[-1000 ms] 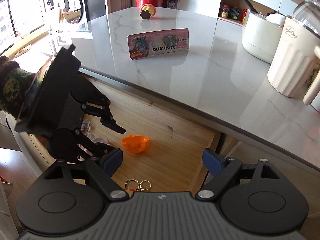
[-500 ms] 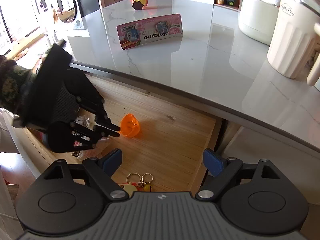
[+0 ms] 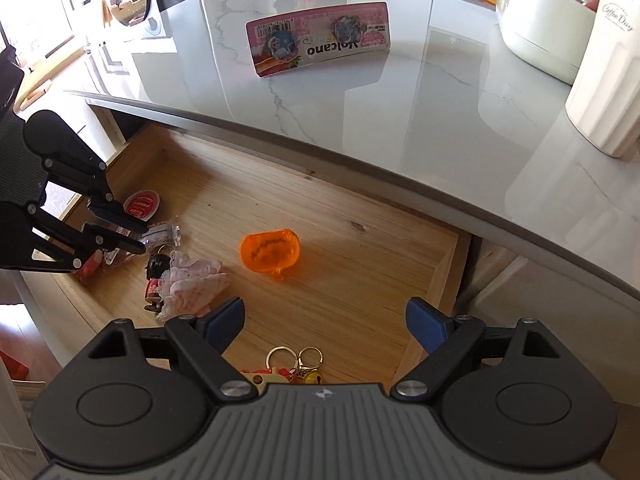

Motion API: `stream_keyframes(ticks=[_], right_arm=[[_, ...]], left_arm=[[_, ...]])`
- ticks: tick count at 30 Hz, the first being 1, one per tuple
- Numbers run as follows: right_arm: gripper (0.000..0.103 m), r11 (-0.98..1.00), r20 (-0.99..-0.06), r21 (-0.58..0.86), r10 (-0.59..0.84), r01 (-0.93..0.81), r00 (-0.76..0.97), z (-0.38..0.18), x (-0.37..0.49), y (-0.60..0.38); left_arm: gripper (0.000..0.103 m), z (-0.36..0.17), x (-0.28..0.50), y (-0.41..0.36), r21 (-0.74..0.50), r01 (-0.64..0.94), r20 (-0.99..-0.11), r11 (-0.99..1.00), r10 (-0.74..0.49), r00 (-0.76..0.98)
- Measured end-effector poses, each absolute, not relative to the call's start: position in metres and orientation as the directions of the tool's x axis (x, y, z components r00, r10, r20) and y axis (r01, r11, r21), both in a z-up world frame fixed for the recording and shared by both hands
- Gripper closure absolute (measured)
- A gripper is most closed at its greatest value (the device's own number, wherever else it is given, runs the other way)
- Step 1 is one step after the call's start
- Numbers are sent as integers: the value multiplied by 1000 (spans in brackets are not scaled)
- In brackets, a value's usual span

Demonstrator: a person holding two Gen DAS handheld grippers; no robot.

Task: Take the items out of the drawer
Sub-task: 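Grasp the orange cup in the drawer with the left gripper, then lift the orange cup onto the countertop with the left gripper while the right grasps the lace cloth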

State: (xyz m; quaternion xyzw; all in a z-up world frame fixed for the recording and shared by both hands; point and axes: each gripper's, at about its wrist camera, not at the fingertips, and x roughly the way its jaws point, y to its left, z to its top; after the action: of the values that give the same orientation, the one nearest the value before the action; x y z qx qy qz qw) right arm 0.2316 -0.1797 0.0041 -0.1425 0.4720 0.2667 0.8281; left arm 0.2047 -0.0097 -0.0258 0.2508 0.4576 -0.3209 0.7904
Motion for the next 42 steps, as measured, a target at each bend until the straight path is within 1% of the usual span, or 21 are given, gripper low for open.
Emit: stream_keyframes(ticks=[2,4,5,12,14,15,17,18,20,25,27,29,30,31,33,35,39,42], right_arm=[[15,827,-857,14,300,-562,419,3,233,-185],[15,843,-855,19,293,-538,427,4,236,-192],[15,850,-853,21,290,-527,433,4,237,-195],[14,868,-830,39,304,-496,467,12,234,-213],[14,863,-829,34,306,-505,468,12,232,-214],[14,859,-827,33,310,-510,469,13,231,-216],[14,854,-823,37,320,-519,469,15,230,-218],[13,852,-821,40,325,-521,469,16,229,-219],[12,851,-818,50,335,-523,467,18,228,-220],[11,846,-817,61,347,-529,460,17,226,-220],[11,846,-822,62,344,-530,453,15,225,-220],[11,847,-826,58,338,-529,450,14,225,-220],[11,847,-827,57,336,-528,451,13,225,-220],[11,848,-827,56,336,-527,451,13,226,-220],[11,847,-826,54,336,-529,452,13,230,-216],[11,841,-826,57,342,-538,448,14,231,-212],[11,823,-831,71,361,-564,423,16,232,-198],[11,795,-843,84,378,-600,383,20,234,-181]], left_arm=[[87,-25,208,-13,84,734,-867,674,-313,387],[86,-23,211,-24,92,724,-858,684,-315,406],[84,-33,219,-33,110,708,-856,698,-295,424],[84,-65,251,-62,243,589,-820,771,-161,549],[84,-71,259,-65,259,567,-816,782,-137,562],[87,-75,263,-66,260,559,-818,787,-128,560],[83,-81,267,-70,258,566,-826,783,-125,550],[83,-85,269,-72,261,575,-830,775,-124,543],[81,-90,273,-74,246,577,-834,779,-133,536],[81,-100,294,-71,117,533,-846,838,-196,495],[82,-102,295,-74,114,546,-830,830,-223,511],[90,-102,294,-76,72,598,-855,798,-259,449],[91,-101,293,-75,48,619,-869,784,-273,413],[92,-99,290,-75,55,639,-879,767,-267,395],[92,-90,277,-73,134,684,-881,717,-230,413],[92,-73,264,-63,154,705,-877,692,-234,421],[92,-23,227,-35,148,676,-849,722,-258,462],[92,6,196,-2,116,618,-820,778,-277,502]])
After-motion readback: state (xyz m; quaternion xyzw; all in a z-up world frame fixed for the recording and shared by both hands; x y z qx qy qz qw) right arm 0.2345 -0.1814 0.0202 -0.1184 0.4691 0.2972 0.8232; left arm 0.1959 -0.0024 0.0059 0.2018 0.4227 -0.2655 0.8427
